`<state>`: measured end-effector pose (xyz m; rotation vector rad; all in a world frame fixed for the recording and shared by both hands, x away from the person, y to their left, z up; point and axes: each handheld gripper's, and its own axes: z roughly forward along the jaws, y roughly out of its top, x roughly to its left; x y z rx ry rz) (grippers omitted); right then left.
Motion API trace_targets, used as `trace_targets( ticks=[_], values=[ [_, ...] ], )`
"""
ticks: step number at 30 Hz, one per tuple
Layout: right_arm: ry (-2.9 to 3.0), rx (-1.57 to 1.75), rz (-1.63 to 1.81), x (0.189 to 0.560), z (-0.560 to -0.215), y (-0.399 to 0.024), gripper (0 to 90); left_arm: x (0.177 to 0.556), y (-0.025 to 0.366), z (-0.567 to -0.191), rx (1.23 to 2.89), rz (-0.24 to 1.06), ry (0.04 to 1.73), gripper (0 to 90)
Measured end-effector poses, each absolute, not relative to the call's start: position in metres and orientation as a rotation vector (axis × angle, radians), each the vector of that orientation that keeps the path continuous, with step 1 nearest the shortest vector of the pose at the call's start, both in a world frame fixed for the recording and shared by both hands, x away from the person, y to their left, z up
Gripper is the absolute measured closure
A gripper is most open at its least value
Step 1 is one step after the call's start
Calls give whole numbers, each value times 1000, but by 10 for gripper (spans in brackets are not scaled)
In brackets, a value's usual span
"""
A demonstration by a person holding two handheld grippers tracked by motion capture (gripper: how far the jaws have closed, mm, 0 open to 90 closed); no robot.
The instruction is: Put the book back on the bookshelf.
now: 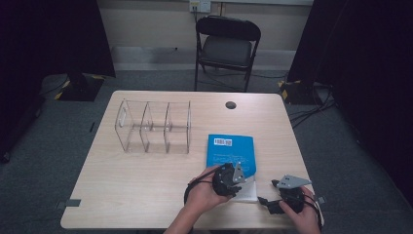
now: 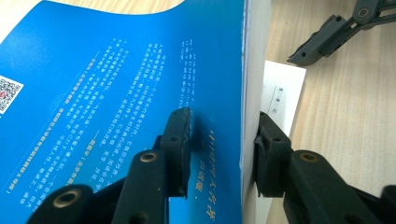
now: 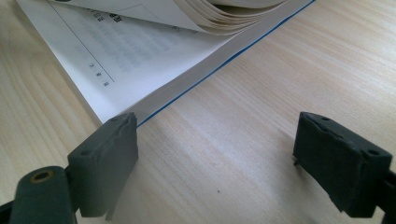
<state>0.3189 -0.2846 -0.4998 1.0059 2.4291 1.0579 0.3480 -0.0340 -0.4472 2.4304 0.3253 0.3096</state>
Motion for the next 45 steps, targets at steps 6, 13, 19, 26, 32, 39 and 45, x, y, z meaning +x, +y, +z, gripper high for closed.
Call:
trace_targets(
  ticks=[6, 13, 19, 26, 32, 39, 45],
  values=[
    [2429, 1006, 1059, 319, -500, -285, 134, 347, -36, -444, 2448, 319, 341, 657],
    [2429, 1010, 1056, 319, -500, -285, 133, 349, -37, -440, 2459, 304, 367, 675],
    [2429, 1008, 1056, 319, -500, -285, 133, 350, -38, -434, 2465, 287, 401, 689],
    [2431, 1005, 1058, 319, -500, -285, 132, 354, -41, -424, 2487, 274, 427, 705],
    [2431, 1005, 1059, 319, -500, -285, 132, 358, -43, -415, 2495, 258, 447, 712],
    [2431, 1006, 1059, 319, -500, -285, 132, 360, -42, -406, 2484, 256, 470, 722],
    [2431, 1005, 1059, 319, -500, -285, 132, 362, -44, -401, 2500, 247, 488, 727]
  ],
)
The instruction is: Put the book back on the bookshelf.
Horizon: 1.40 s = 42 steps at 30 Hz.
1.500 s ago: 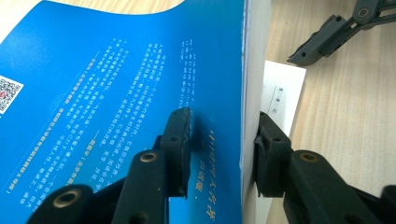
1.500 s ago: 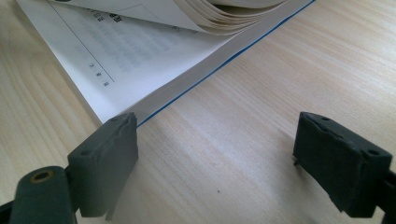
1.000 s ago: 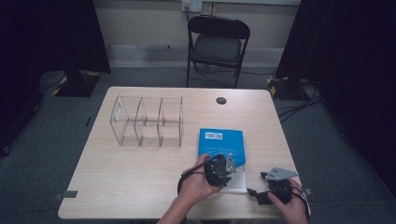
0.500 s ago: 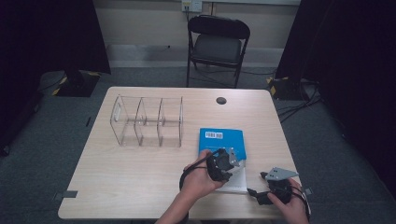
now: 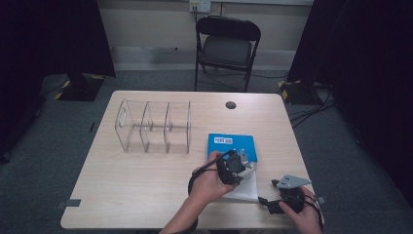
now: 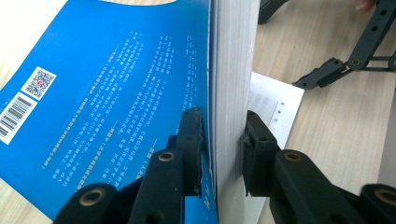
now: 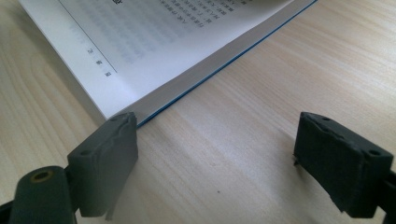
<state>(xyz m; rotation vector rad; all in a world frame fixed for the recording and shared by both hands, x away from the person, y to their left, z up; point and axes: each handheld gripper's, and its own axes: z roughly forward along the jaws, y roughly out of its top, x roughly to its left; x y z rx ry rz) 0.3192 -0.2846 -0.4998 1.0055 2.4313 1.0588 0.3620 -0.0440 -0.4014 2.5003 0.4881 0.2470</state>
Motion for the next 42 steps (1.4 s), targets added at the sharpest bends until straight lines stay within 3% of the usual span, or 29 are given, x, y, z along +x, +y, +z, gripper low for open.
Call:
trace_targets(
  ticks=[26, 42],
  values=[
    [2445, 1067, 1106, 317, -497, -291, 138, 372, -48, -382, 2547, 209, 524, 735],
    [2507, 940, 1103, 305, -498, -272, 133, 377, -51, -372, 2553, 191, 574, 740]
  ],
)
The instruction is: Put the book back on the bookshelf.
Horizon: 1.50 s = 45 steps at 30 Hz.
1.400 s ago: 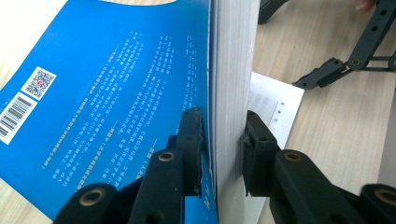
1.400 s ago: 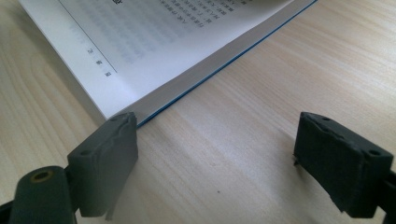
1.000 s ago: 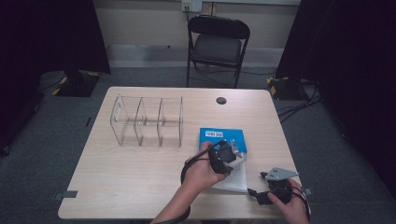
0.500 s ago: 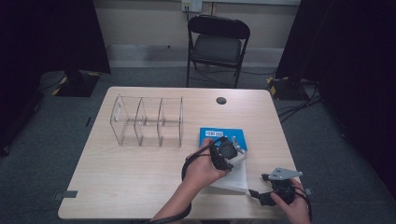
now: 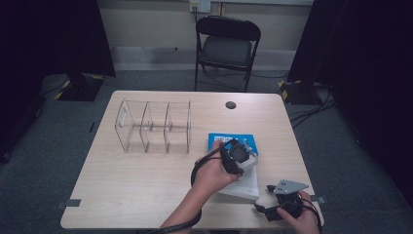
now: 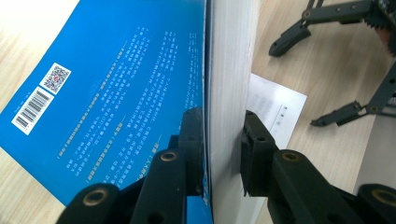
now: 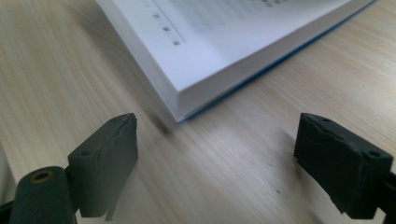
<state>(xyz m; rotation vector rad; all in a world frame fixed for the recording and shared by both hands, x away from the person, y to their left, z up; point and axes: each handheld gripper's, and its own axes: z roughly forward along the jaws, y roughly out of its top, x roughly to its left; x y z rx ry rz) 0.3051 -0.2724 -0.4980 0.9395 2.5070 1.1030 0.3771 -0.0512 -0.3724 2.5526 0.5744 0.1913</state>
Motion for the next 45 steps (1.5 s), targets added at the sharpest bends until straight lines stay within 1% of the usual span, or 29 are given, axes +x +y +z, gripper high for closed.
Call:
trace_targets(
  ticks=[20, 45],
  values=[
    [2487, 917, 1086, 307, -500, -255, 129, 380, -53, -369, 2549, 179, 594, 742],
    [2435, 993, 1065, 313, -500, -255, 132, 381, -54, -366, 2554, 176, 607, 743]
  ],
)
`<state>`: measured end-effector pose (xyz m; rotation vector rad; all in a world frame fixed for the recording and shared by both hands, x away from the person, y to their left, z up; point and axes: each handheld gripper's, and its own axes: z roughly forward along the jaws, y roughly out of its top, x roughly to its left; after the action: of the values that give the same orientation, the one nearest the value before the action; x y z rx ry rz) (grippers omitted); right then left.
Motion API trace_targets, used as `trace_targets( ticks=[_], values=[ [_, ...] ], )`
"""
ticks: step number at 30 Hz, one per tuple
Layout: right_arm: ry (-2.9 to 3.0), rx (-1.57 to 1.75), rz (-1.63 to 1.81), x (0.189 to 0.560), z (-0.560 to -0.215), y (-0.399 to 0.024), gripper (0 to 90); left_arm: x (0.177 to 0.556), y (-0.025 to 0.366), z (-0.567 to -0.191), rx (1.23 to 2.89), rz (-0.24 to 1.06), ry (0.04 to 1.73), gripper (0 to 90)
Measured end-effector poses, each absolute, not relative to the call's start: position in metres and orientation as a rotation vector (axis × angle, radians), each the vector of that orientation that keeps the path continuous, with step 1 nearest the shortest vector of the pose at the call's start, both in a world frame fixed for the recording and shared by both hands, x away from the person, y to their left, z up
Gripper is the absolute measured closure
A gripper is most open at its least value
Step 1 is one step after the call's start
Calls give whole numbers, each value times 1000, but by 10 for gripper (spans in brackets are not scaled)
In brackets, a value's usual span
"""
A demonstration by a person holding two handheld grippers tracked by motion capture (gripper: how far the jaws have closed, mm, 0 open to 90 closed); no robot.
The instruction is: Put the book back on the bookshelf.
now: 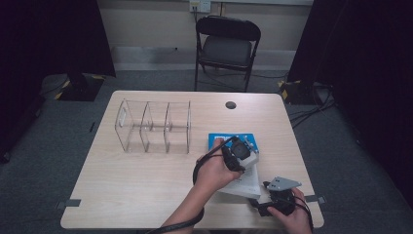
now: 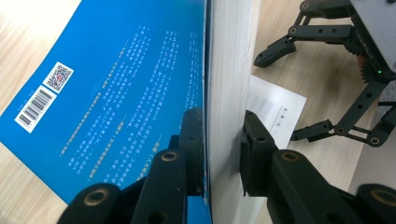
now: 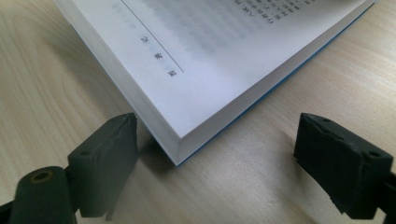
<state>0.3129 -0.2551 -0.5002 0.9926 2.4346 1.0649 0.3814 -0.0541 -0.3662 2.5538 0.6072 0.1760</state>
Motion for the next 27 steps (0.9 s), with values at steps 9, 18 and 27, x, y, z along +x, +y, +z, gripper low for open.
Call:
trace_targets(
  ticks=[9, 18, 27],
  values=[
    [2435, 991, 1063, 313, -500, -255, 131, 382, -54, -366, 2557, 172, 607, 744],
    [2405, 1036, 1058, 317, -500, -258, 137, 382, -53, -362, 2550, 177, 622, 746],
    [2364, 1095, 1109, 316, -498, -263, 157, 379, -55, -367, 2545, 185, 618, 744]
  ],
)
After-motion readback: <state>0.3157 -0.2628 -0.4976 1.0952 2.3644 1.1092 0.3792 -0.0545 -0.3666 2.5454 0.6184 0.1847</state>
